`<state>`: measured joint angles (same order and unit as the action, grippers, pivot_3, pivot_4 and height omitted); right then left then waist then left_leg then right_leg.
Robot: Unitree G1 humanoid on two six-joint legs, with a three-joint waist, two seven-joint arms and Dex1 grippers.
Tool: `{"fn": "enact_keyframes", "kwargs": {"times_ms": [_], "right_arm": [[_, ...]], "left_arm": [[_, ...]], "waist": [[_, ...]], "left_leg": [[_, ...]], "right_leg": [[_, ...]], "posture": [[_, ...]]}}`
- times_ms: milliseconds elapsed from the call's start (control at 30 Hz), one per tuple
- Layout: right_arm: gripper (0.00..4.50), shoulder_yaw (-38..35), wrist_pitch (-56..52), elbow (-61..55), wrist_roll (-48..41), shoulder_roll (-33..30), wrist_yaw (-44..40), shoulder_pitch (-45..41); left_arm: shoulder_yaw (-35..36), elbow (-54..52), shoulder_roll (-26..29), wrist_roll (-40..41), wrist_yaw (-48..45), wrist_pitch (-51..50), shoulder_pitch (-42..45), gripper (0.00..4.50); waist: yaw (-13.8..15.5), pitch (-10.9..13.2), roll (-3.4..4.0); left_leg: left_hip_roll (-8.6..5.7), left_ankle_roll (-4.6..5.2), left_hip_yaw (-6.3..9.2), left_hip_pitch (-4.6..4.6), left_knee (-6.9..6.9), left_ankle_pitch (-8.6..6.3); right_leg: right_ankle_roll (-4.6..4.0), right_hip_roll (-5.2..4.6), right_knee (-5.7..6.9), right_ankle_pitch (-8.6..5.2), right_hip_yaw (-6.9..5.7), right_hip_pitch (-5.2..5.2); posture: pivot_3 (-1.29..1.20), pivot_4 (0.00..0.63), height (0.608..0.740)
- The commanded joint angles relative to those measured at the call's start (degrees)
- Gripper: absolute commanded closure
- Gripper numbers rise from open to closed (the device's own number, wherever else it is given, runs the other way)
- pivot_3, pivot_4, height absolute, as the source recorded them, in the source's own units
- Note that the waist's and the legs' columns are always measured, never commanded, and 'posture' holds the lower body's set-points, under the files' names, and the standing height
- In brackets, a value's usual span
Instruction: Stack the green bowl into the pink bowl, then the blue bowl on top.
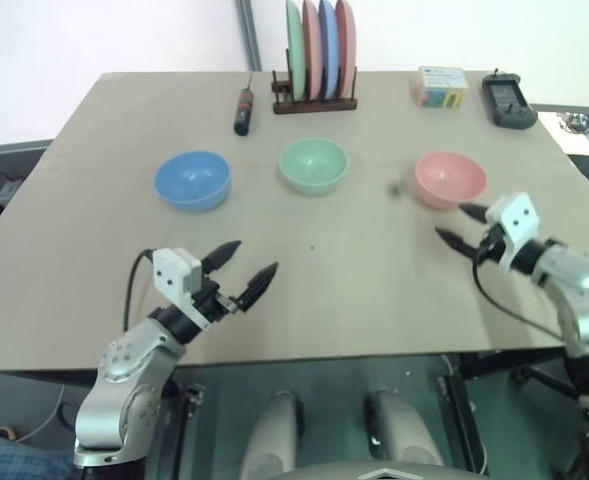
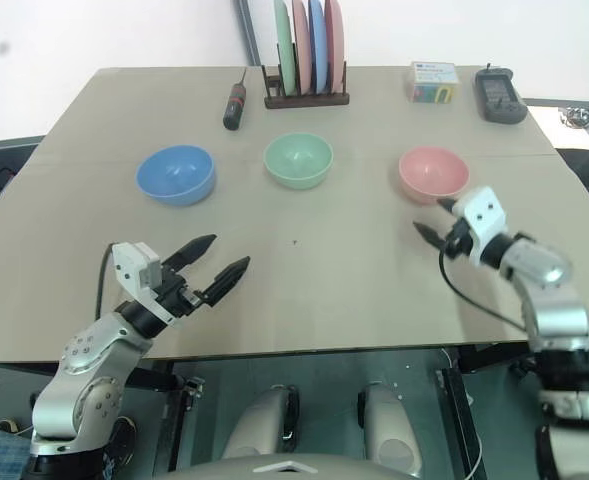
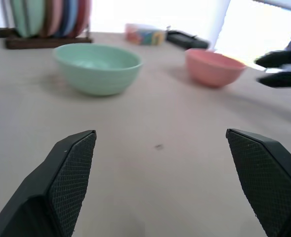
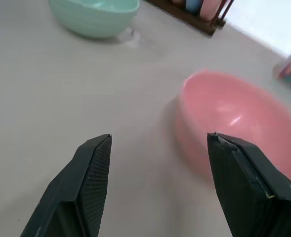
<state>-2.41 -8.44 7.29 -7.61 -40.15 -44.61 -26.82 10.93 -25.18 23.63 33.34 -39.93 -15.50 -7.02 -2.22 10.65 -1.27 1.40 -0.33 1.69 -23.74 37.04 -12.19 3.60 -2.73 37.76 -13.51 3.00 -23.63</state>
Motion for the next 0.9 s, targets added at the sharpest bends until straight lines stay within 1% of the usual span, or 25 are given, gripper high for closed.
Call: {"fn": "enact_keyframes", "kwargs": {"times_ms": [33,100,300,400,467,567,667,733,767,900], "right_arm": [[1.29,3.5,1.8,7.6,3.9,-1.5,-2.7,-7.9],[1.29,4.5,0.3,13.3,3.8,-0.4,-4.2,-12.1],[1.29,9.6,4.0,29.9,7.8,2.2,-8.8,-21.9],[1.29,11.1,6.0,39.1,10.0,4.0,-8.8,-27.0],[1.29,13.0,9.7,45.5,13.1,4.7,-7.4,-30.0],[2.03,13.5,12.8,52.2,14.9,6.0,-6.4,-33.2],[3.43,13.8,15.3,55.3,16.1,6.8,-6.9,-35.2],[4.24,13.6,16.3,56.2,16.5,7.3,-7.6,-35.7],[4.45,13.5,16.6,56.4,16.5,7.5,-8.0,-35.7],[4.45,13.4,18.0,55.3,16.6,7.6,-9.2,-35.7]], "left_arm": [[-0.6,-3.7,0.6,4.6,-4.1,0.6,-0.2,0.0],[-1.5,-3.8,0.7,4.6,-4.9,0.6,-0.5,0.0],[-2.7,-3.8,0.2,3.2,-5.0,2.1,-1.8,0.0],[-3.2,-4.0,-0.3,2.4,-4.4,3.1,-2.8,0.0],[-3.6,-4.1,-0.6,1.7,-4.1,3.8,-3.5,0.0],[-3.9,-4.5,-1.1,1.1,-3.6,4.6,-4.3,0.0],[-3.9,-4.9,-1.3,0.7,-2.9,5.4,-5.2,0.0],[-3.9,-5.0,-1.5,0.6,-2.7,5.9,-5.9,0.0],[-4.0,-5.1,-1.6,0.5,-2.6,6.1,-6.2,0.0],[-4.4,-5.1,-1.6,0.3,-2.4,6.6,-6.7,0.0]], "waist": [[0.0,0.0,0.0],[-0.1,0.0,0.0],[-0.1,0.0,0.0],[-0.1,0.0,0.02],[-0.2,0.0,0.02],[-0.2,0.0,0.02],[-0.2,0.0,0.02],[-0.2,0.0,0.02],[-0.2,0.0,0.02],[-0.2,0.0,0.02]], "left_leg": [[0.0,0.0,-0.02,-0.01,-0.01,0.0],[0.0,0.0,-0.04,0.0,-0.01,0.0],[-0.01,0.01,-0.03,-0.04,0.0,0.0],[-0.02,0.01,-0.04,-0.03,0.0,0.0],[-0.02,0.01,-0.04,-0.03,0.0,0.0],[-0.02,0.01,-0.03,-0.01,-0.02,0.0],[-0.02,0.01,-0.03,-0.03,-0.02,0.0],[-0.02,0.01,-0.03,-0.03,-0.02,0.0],[-0.02,0.01,-0.03,-0.03,-0.02,0.0],[-0.02,0.01,-0.03,-0.01,-0.02,0.0]], "right_leg": [[0.0,0.0,-0.01,0.0,0.01,-0.01],[-0.01,0.0,-0.02,0.01,0.03,0.0],[-0.01,-0.01,-0.05,0.02,0.03,0.0],[0.0,-0.01,-0.04,0.03,0.04,0.0],[-0.01,-0.01,-0.04,0.03,0.04,0.0],[-0.02,-0.01,-0.04,0.02,0.03,0.0],[0.0,-0.01,-0.05,0.04,0.04,0.0],[0.0,-0.02,-0.04,0.04,0.04,0.0],[0.0,-0.02,-0.04,0.04,0.04,0.0],[-0.02,-0.02,-0.02,0.03,0.04,0.0]], "posture": [[0.0,0.15,0.74],[0.0,0.15,0.74],[0.0,0.15,0.74],[0.0,0.15,0.74],[0.0,0.15,0.74],[0.0,0.15,0.74],[0.0,0.15,0.74],[0.0,0.15,0.74],[0.0,0.15,0.74],[0.0,0.15,0.74]]}}
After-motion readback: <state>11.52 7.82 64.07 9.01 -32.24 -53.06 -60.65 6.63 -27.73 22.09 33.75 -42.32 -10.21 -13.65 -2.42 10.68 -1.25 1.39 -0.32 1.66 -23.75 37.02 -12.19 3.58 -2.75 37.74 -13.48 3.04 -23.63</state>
